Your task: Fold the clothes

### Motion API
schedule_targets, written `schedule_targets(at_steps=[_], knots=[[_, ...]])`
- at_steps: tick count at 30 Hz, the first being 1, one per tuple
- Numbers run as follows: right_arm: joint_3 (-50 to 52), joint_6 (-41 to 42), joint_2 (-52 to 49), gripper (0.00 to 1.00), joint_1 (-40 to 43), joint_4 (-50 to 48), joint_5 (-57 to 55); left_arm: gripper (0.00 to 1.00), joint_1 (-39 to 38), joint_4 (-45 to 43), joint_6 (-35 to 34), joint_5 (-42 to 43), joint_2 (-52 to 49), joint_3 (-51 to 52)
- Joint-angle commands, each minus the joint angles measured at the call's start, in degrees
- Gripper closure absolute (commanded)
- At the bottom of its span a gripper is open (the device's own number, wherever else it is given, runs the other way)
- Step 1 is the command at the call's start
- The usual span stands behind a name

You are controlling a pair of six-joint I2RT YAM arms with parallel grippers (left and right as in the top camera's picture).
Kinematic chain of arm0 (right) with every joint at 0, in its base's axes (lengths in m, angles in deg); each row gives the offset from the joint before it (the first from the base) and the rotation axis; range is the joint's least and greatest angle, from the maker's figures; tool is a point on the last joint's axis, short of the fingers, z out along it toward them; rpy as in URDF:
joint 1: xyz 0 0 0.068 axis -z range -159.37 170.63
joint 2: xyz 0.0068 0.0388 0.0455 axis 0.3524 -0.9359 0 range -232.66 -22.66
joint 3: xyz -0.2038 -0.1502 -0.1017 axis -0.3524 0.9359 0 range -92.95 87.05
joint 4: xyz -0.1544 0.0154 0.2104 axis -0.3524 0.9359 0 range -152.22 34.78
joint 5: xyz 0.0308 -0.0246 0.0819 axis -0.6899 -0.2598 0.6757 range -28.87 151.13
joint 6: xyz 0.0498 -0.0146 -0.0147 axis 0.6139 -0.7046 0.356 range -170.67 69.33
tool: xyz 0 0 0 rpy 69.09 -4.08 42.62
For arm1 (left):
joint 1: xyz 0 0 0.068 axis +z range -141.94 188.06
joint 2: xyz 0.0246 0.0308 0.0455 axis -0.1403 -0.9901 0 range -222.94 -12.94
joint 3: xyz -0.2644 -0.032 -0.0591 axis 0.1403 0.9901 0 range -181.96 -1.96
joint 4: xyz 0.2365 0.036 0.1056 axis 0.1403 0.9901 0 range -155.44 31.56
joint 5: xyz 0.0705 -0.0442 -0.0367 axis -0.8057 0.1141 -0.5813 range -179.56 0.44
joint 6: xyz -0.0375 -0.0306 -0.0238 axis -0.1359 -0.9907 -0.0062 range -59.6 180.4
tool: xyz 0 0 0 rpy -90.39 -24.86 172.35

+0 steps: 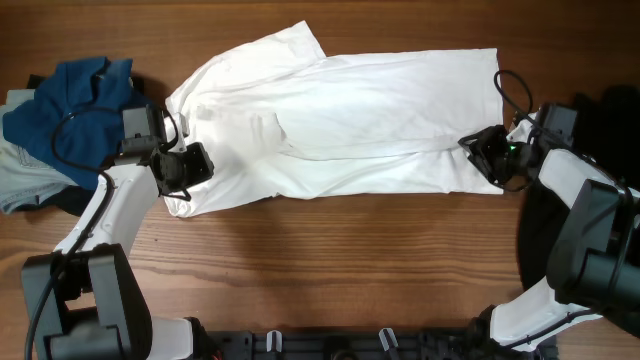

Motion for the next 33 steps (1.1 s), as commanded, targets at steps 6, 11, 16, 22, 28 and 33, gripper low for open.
schedule_targets(at_steps=[6, 11, 16, 22, 28, 33], knots=[[0.1, 0.4, 1.3, 0.96, -0.4, -9.5, -0.8, 0.74, -0.2, -0.7, 0.9, 0.9, 0.7, -0.6], [0.1, 3.8, 1.3, 0.96, -0.3, -13.2, -2.9, 0.74, -0.2, -0.6, 0.9, 0.9, 0.7, -0.6], [0.1, 4.6, 0.9, 0.96, -0.3, -14.6, -7.5, 0.74, -0.2, -0.6, 0.9, 0.9, 0.7, -0.6], [0.1, -1.6, 0.7, 0.78, -0.3, -10.3, -8.0, 0.74, -0.2, 0.0, 0.9, 0.9, 0.7, -0.6], [0.1, -2.9, 0.7, 0.34, -0.3, -3.2, -11.0, 0.74, -0.2, 0.0, 0.9, 0.9, 0.7, -0.6], [0.1, -1.9, 0.7, 0.63, -0.3, -5.8, -7.3, 0.73, -0.2, 0.0, 0.9, 0.9, 0.7, -0.6]])
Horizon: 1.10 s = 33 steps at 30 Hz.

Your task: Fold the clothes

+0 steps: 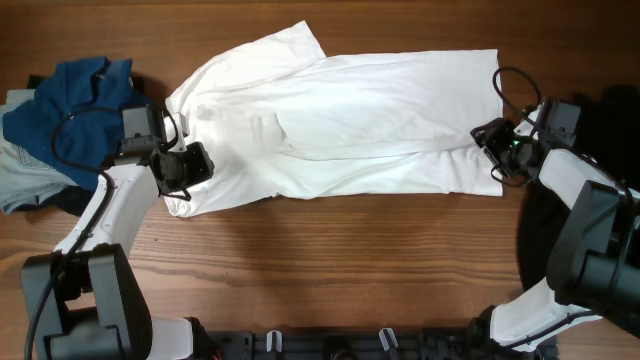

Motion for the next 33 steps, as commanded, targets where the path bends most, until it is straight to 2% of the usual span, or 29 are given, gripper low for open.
schedule_targets(at_steps=[1, 2, 6, 7, 8, 9, 10, 14, 16, 22, 23, 24, 26, 30, 33], knots=[[0.1, 1.4, 0.4, 0.64, -0.2, -2.5, 1.2, 0.73, -0.2, 0.0, 0.9, 0.9, 0.7, -0.6], [0.1, 1.7, 0.4, 0.67, -0.2, -3.2, 1.1, 0.73, -0.2, 0.0, 0.9, 0.9, 0.7, -0.6], [0.1, 4.2, -0.1, 0.7, -0.2, -5.7, 0.4, 0.73, -0.2, 0.0, 0.9, 0.9, 0.7, -0.6], [0.1, 4.6, -0.5, 0.75, -0.2, -6.0, 0.5, 0.73, -0.2, 0.0, 0.9, 0.9, 0.7, -0.6], [0.1, 4.9, -0.9, 0.88, -0.3, -6.1, 0.4, 0.73, -0.2, 0.0, 0.9, 0.9, 0.7, -0.6], [0.1, 5.5, -1.3, 0.96, -0.3, -6.1, 0.5, 0.73, -0.2, 0.0, 0.9, 0.9, 0.7, -0.6], [0.1, 5.5, -1.6, 0.96, -0.3, -6.4, 0.5, 0.74, -0.2, 0.0, 0.9, 0.9, 0.7, -0.6], [0.1, 5.6, -1.6, 0.96, -0.1, -11.8, 3.6, 0.73, -0.2, 0.0, 0.9, 0.9, 0.7, -0.6], [0.1, 8.9, -1.6, 0.96, -0.1, -14.3, 4.4, 0.74, -0.2, 0.0, 0.9, 0.9, 0.7, -0.6], [0.1, 10.8, -1.6, 0.95, -0.1, -18.4, -0.2, 0.73, -0.2, 0.5, 0.9, 0.9, 0.7, -0.6], [0.1, 10.3, -1.6, 0.76, -0.1, -18.0, -0.7, 0.71, -0.2, 0.5, 0.9, 0.9, 0.7, -0.6], [0.1, 9.5, -1.6, 0.68, -0.1, -17.5, -0.6, 0.69, -0.2, 0.5, 0.9, 0.9, 0.7, -0.6], [0.1, 7.7, -1.5, 0.68, -0.1, -16.0, -0.1, 0.68, -0.2, 0.5, 1.0, 2.0, 0.7, -0.6], [0.1, 1.2, 0.5, 0.66, -0.1, -9.9, 4.9, 0.67, -1.0, 0.4, 7.5, 15.2, 0.9, -1.4], [0.1, -1.0, 4.3, 0.65, -0.1, -4.8, 5.0, 0.67, -4.7, -1.2, 10.8, 16.6, 0.9, -2.0]])
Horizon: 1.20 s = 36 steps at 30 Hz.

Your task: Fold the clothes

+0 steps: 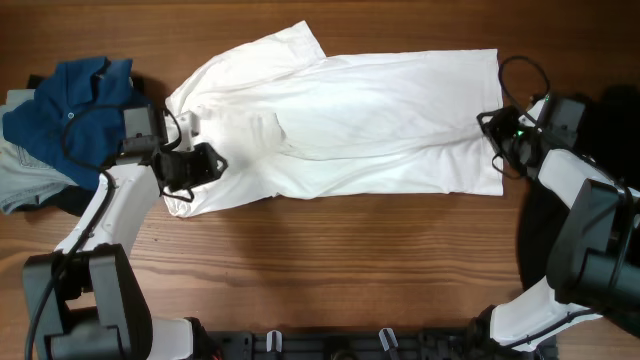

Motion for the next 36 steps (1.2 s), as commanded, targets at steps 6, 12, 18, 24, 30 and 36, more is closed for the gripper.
schedule_targets(at_steps=[6, 12, 18, 24, 30, 36], knots=[[-0.1, -9.1, 13.6, 0.61, -0.1, 13.9, 3.0, 0.48, -20.2, -5.7, 12.4, -9.3, -0.5, -1.8], [0.0, -9.2, 14.0, 0.61, -0.1, 17.7, 2.9, 0.45, -24.5, -11.6, 12.3, -15.8, -5.9, -1.8], [0.0, -9.1, 14.0, 0.6, -0.1, 18.4, 2.9, 0.49, -24.5, -20.6, 12.2, -16.0, -11.7, -1.8], [0.0, -9.1, 14.0, 0.6, -0.1, 19.2, 2.9, 0.63, -24.5, -24.8, 12.3, -16.0, -13.9, -1.8], [0.0, -9.1, 14.0, 0.6, -0.1, 19.7, 2.9, 0.91, -24.6, -28.7, 12.2, -16.0, -16.4, -1.8], [0.0, -9.2, 14.0, 0.6, -0.1, 20.1, 2.7, 0.96, -24.5, -29.2, 6.5, -22.6, -15.1, -2.5]])
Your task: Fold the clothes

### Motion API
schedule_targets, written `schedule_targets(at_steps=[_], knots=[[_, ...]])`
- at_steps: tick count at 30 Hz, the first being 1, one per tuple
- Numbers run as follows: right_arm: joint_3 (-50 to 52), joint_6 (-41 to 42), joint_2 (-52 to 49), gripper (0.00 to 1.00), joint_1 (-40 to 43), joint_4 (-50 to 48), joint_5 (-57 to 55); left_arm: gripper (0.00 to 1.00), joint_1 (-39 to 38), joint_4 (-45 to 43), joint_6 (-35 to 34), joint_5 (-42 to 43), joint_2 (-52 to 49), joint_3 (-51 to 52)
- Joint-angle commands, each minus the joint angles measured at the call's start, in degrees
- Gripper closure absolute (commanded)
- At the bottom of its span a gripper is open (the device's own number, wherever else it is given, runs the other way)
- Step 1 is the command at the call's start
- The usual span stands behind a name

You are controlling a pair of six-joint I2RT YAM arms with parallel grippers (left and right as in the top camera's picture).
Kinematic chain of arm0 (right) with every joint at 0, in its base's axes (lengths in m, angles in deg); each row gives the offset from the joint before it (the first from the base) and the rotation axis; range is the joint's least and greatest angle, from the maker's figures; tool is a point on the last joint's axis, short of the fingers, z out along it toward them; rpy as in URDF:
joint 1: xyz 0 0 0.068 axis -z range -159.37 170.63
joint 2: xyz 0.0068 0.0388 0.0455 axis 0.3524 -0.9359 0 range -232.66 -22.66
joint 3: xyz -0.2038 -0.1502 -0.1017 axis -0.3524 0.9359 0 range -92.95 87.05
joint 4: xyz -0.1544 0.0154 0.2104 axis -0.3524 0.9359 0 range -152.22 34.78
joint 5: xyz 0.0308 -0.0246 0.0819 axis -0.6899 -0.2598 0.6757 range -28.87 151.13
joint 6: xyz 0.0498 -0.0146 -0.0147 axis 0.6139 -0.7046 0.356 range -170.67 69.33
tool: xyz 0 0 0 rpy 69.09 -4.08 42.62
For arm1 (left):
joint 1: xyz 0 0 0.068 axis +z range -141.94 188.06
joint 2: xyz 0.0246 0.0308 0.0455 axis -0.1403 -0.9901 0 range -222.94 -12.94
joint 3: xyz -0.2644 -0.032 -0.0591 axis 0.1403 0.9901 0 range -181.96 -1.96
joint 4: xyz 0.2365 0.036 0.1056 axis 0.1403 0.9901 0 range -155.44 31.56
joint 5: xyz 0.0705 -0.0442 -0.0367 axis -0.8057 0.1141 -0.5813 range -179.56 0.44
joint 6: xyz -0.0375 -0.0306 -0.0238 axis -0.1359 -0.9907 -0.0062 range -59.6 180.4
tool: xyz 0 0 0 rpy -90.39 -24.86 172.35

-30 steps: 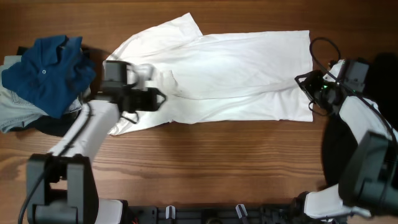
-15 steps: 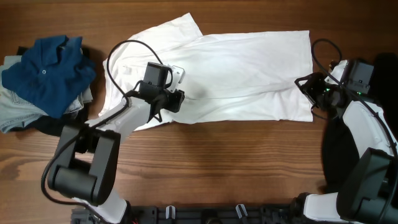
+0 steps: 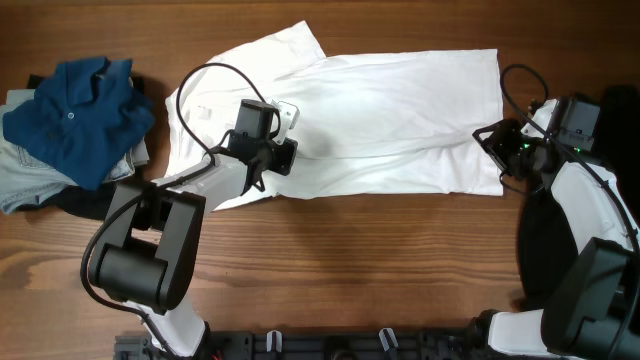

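Observation:
A white shirt lies spread flat across the table, collar end to the left and hem to the right. My left gripper is over the shirt's chest area, pressed low on the cloth, with its arm crossing the lower left part. The overhead view does not show how its jaws stand or whether cloth is pinched. My right gripper sits at the right hem, fingers pointing left onto the edge of the fabric. Its jaws are too small to read.
A pile of other clothes sits at the far left: a blue polo on top of grey and dark pieces. A dark cloth or mat covers the table's right edge under the right arm.
My left gripper has moved right from the shirt's left edge to the chest area. The shirt's lower left corner now sits further right. The right gripper shifted slightly down at the hem.
At first my left gripper rested at the shirt's left edge and my right one lay on the cloth inside the right hem. The right gripper then stood further right, at the hem edge. Later the left one edged right, and now it is over the chest.

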Motion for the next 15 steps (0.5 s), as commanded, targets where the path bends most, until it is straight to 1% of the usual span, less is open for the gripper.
schedule_targets(at_steps=[1, 4, 7, 8, 10, 11, 14, 15], knots=[[-0.3, -1.2, 0.3, 0.6, -0.1, 0.1, 0.4, 0.96, -0.1, -0.1, -4.9, -6.4, 1.5, -1.7], [-0.3, -1.2, 0.3, 0.6, -0.1, 0.4, -0.2, 0.96, -0.1, 0.0, -4.8, -6.4, 5.1, -1.9], [-0.3, -1.3, 0.3, 0.59, -0.1, 1.0, -1.7, 0.96, -0.6, 1.1, -4.3, -5.0, 6.3, -1.9], [-0.3, -1.4, 0.3, 0.59, -0.1, 1.0, -1.9, 0.96, -0.9, 2.1, -3.2, -3.6, 6.3, -1.9], [-0.3, -1.7, 0.3, 0.59, -0.1, 1.0, -1.9, 0.92, -1.8, 4.5, 0.1, -0.6, 6.0, -1.9], [-0.3, -1.9, 0.3, 0.59, -0.1, 1.0, -1.9, 0.89, -2.4, 5.6, 1.5, 0.3, 6.0, -1.9], [-0.3, -2.3, 0.3, 0.59, -0.1, 1.0, -1.9, 0.59, -4.8, 6.8, 8.8, 0.6, 5.4, -1.9], [-0.3, -2.3, 0.3, 0.59, -0.1, 1.1, -1.9, 0.54, -5.6, 7.1, 11.1, 0.6, 5.0, -1.9]])
